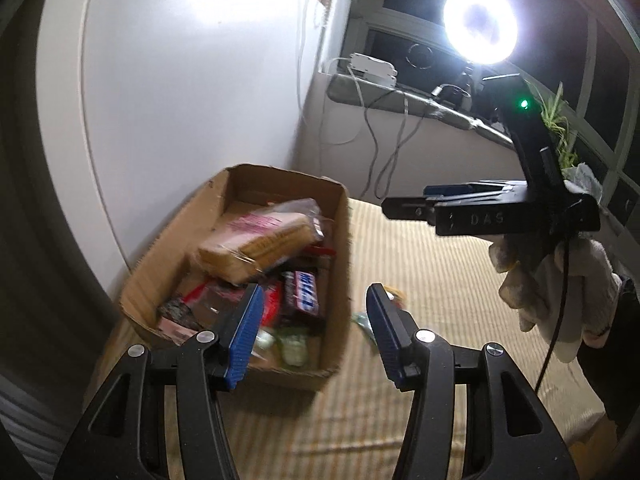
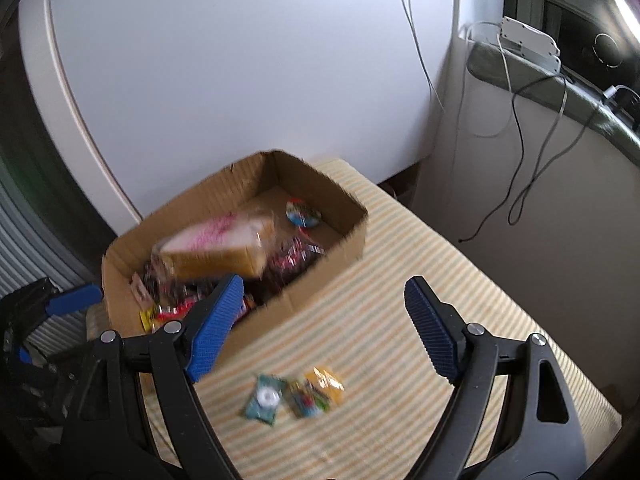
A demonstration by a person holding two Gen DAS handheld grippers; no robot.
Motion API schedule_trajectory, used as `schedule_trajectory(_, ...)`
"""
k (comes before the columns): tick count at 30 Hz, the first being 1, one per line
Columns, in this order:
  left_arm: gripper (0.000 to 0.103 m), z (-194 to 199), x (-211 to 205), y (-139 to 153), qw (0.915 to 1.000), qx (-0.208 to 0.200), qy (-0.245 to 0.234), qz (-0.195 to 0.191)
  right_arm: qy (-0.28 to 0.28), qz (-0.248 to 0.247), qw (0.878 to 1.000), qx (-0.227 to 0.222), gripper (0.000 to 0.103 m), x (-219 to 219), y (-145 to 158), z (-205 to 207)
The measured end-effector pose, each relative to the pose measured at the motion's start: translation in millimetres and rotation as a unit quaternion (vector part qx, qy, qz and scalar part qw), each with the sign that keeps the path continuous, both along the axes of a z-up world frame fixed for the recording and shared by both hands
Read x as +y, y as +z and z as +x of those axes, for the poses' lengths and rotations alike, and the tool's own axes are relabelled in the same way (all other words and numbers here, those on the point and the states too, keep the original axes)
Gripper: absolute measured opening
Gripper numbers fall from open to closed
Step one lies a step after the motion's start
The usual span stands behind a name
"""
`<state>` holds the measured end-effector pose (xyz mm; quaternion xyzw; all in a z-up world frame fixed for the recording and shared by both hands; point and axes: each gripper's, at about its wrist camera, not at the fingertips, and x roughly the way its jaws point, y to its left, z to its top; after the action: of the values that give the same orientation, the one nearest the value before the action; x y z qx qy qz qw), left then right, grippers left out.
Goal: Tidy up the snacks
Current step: 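Move both tools back toward the green mint and yellow candy packets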
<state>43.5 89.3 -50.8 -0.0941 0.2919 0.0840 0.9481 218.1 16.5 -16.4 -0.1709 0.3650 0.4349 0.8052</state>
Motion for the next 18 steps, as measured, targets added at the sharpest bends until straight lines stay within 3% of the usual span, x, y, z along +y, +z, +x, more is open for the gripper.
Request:
schedule_trajectory(8, 0.052, -3, -51, -9, 0.9994, 0.007, -0.032, 0.007, 0.025, -0.014, 0.999, 0.017, 0.085, -30, -29, -6)
schedule_trajectory(12, 0.039, 2, -73, -19, 0.9987, 0.018, -0.048, 0.004, 0.045, -0.019, 0.998, 0.03, 0.085, -35, -44, -8)
schedule_trajectory(14, 0.037, 9, -80, -28, 0.998, 0.033, -0.055, 0.002, 0.056, -0.024, 0.997, 0.037, 0.074, -35, -53, -8)
schedule_trajectory(18, 0.035, 22, -85, -43, 0.997, 0.055, -0.055, -0.001, 0.077, -0.039, 0.995, 0.05, 0.068, -29, -70, -8)
